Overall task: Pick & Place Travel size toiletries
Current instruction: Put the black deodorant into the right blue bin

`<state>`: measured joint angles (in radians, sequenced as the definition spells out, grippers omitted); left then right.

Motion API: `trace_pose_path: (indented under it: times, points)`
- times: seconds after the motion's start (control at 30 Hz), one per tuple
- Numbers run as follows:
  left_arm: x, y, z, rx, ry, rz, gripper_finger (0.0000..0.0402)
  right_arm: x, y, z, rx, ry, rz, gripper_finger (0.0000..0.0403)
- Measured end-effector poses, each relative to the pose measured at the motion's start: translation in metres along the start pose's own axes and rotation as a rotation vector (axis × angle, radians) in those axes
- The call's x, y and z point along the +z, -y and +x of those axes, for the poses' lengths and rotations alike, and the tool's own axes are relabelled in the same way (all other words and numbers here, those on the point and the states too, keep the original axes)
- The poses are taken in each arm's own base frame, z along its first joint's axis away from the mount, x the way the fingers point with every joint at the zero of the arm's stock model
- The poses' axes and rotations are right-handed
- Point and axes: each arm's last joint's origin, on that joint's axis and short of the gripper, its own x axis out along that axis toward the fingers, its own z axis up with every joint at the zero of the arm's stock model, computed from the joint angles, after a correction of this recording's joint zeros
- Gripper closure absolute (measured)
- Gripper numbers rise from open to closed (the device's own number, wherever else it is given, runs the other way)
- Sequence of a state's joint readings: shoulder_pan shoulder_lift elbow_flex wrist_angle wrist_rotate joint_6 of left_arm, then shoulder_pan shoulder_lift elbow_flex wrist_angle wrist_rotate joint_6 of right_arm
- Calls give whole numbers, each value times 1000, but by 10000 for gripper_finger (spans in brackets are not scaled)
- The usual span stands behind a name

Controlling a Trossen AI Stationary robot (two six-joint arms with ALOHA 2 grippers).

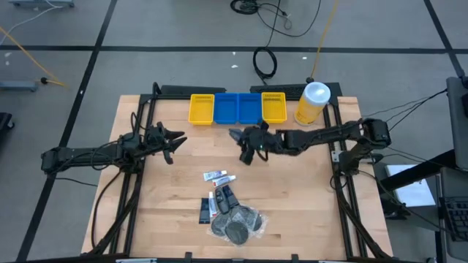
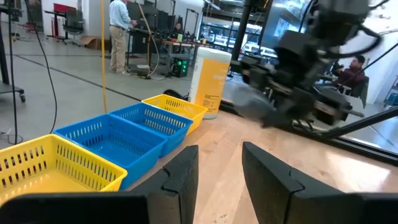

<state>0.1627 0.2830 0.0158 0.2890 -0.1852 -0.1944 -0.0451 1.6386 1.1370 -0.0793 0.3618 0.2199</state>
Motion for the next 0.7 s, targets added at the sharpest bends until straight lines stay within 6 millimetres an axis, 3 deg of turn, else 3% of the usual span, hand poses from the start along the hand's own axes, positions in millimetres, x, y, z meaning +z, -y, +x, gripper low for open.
trace_pose_path:
  times: [0.23, 0.7]
  points:
    - [0, 0, 0, 0, 0, 0, 277, 8, 39, 13, -28, 2, 77, 203]
    - [0, 0, 0, 1, 3, 2, 277, 14, 97, 38, -107, 57, 187, 203]
